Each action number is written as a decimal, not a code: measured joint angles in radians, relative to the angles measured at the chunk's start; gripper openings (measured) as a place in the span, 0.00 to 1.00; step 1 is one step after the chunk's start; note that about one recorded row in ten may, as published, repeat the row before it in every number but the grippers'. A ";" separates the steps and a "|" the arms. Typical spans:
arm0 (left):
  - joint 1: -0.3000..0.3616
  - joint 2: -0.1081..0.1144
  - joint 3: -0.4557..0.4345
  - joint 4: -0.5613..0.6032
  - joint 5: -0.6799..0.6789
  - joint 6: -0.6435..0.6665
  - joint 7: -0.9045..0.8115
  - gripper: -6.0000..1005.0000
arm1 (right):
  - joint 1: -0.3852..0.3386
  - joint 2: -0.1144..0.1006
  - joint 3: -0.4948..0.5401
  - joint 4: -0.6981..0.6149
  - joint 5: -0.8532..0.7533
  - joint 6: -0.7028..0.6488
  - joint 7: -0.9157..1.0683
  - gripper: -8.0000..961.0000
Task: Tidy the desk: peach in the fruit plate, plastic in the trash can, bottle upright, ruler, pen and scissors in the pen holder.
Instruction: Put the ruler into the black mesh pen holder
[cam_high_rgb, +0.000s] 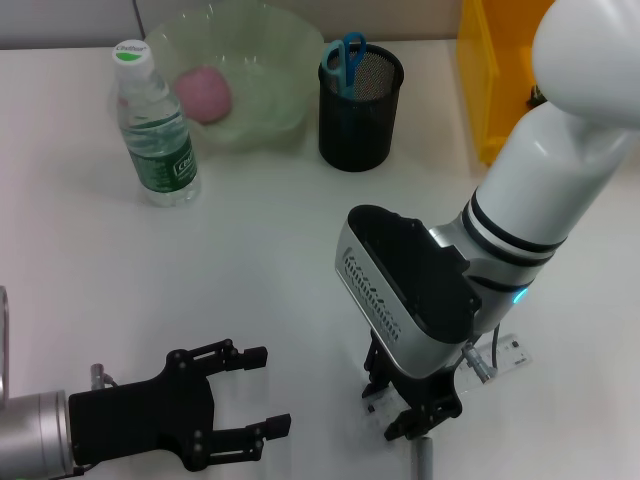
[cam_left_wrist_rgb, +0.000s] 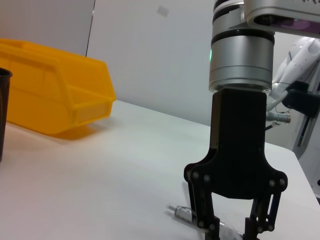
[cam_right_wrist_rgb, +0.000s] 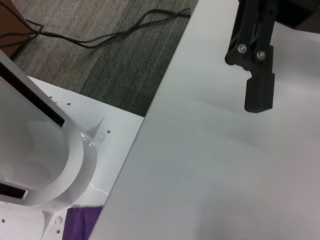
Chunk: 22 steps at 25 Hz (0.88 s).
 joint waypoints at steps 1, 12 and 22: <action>0.000 0.000 0.000 0.000 0.000 0.000 0.000 0.80 | 0.000 0.000 0.001 -0.001 0.000 0.000 0.000 0.51; 0.000 0.000 0.000 0.003 0.000 0.004 0.000 0.80 | -0.011 -0.005 0.014 -0.044 0.004 -0.034 0.003 0.40; -0.011 0.001 0.000 0.004 0.000 0.011 -0.001 0.79 | -0.011 -0.008 0.192 -0.063 0.004 -0.129 -0.008 0.40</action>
